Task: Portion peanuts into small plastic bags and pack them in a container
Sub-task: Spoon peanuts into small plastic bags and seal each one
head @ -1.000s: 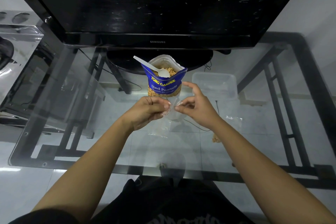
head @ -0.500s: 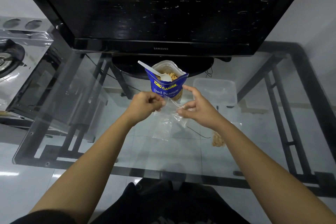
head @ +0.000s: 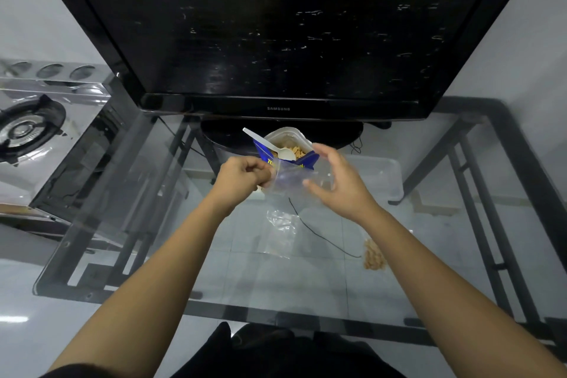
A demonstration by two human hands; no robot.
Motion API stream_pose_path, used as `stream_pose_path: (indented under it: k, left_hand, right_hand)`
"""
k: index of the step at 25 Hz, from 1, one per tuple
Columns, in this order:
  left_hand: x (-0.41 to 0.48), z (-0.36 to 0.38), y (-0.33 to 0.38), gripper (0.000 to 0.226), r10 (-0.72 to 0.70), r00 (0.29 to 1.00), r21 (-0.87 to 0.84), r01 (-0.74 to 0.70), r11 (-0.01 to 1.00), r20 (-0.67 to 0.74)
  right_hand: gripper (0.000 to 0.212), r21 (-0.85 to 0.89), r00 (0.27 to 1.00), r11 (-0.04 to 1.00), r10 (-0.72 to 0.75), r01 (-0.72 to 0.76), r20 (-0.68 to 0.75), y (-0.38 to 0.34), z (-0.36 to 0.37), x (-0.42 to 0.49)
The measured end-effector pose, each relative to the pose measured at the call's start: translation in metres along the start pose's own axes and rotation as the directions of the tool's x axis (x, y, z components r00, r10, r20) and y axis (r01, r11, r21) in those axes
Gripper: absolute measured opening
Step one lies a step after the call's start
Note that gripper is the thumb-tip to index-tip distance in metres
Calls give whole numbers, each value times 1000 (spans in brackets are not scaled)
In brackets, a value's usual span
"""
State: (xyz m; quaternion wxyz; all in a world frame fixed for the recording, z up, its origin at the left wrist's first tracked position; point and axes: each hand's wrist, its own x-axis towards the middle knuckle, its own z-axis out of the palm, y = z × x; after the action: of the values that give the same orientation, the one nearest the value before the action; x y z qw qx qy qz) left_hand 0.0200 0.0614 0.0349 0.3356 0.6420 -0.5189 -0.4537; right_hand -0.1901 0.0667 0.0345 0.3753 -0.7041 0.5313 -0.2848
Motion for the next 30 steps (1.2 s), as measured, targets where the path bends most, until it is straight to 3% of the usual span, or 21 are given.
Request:
stream_pose_path:
  k: [3, 6, 10, 16, 22, 24, 27, 29, 30]
  left_hand:
    - [-1, 2, 9, 13, 30, 999, -5, -29, 1000, 34]
    - [-3, 4, 14, 16, 37, 998, -39, -35, 999, 43]
    - [-2, 5, 14, 14, 19, 999, -100, -15, 995, 38]
    - [8, 13, 12, 21, 1, 998, -157, 9, 988, 62]
    - [19, 13, 11, 6, 43, 996, -156, -30, 987, 81]
    - [25, 15, 4, 16, 33, 998, -187, -41, 981, -45]
    - [50, 8, -10, 40, -193, 921, -330, 76, 941, -338]
    - [67, 2, -15, 43, -244, 916, -287, 152, 946, -318]
    - [72, 0, -14, 33, -182, 940, -216, 121, 969, -290]
  right_hand:
    - [87, -282, 982, 941, -165, 186, 97, -13, 10, 4]
    - [79, -334, 981, 923, -193, 194, 37, -13, 21, 9]
    - [58, -251, 975, 950, -211, 187, -71, -9, 26, 12]
    - [77, -244, 988, 960, -151, 136, -44, -8, 28, 18]
    - [56, -165, 978, 977, -159, 136, -137, -5, 29, 30]
    - [52, -84, 977, 991, -119, 106, -176, -2, 28, 34]
    - [57, 74, 975, 997, 33, -17, -221, 6, 23, 41]
    - [60, 140, 973, 985, 128, -102, -193, 11, 21, 46]
    - [61, 154, 973, 978, 162, -137, -167, 13, 20, 48]
